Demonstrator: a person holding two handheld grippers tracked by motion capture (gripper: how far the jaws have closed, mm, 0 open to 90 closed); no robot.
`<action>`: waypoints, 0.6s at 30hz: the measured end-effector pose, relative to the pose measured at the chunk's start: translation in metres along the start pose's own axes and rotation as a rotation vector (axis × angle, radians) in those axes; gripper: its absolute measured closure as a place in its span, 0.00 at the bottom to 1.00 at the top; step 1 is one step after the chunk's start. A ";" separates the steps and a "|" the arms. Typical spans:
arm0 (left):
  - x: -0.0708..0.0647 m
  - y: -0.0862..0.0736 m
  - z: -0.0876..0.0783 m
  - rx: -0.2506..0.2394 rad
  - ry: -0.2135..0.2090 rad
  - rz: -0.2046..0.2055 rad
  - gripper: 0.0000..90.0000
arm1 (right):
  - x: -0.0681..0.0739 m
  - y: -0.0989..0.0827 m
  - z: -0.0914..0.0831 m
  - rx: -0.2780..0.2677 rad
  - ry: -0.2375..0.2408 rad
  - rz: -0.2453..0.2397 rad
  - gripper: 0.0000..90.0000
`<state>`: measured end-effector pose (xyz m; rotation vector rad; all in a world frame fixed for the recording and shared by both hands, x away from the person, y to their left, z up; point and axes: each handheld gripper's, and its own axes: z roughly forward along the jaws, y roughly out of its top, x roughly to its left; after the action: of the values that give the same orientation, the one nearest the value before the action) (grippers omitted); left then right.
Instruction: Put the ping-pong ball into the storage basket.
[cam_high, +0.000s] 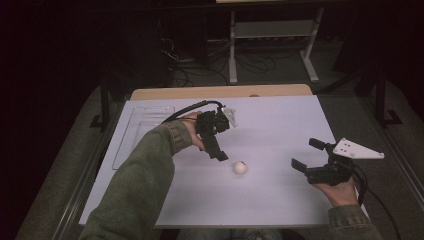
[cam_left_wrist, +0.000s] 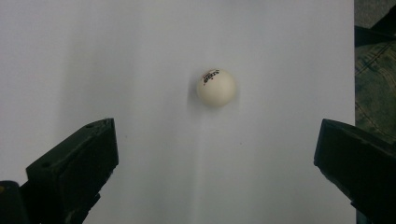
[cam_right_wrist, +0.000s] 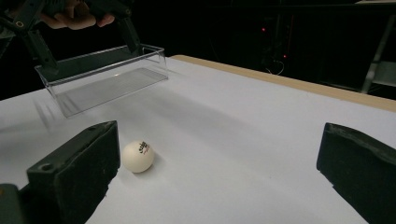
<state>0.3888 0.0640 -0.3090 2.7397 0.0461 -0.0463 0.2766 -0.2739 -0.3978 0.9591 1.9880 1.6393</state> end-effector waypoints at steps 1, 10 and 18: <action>0.000 0.001 0.001 0.004 -0.005 -0.002 0.00 | 0.000 0.000 0.000 -0.001 -0.001 0.001 0.00; 0.003 0.004 0.008 0.039 -0.028 -0.003 0.00 | -0.001 -0.001 -0.002 -0.004 -0.006 0.005 0.00; 0.006 0.004 0.013 0.045 -0.042 -0.004 0.01 | -0.001 -0.001 -0.002 -0.006 -0.006 0.003 0.00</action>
<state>0.3952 0.0550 -0.3192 2.7822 0.0391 -0.1069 0.2754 -0.2762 -0.3982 0.9647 1.9769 1.6413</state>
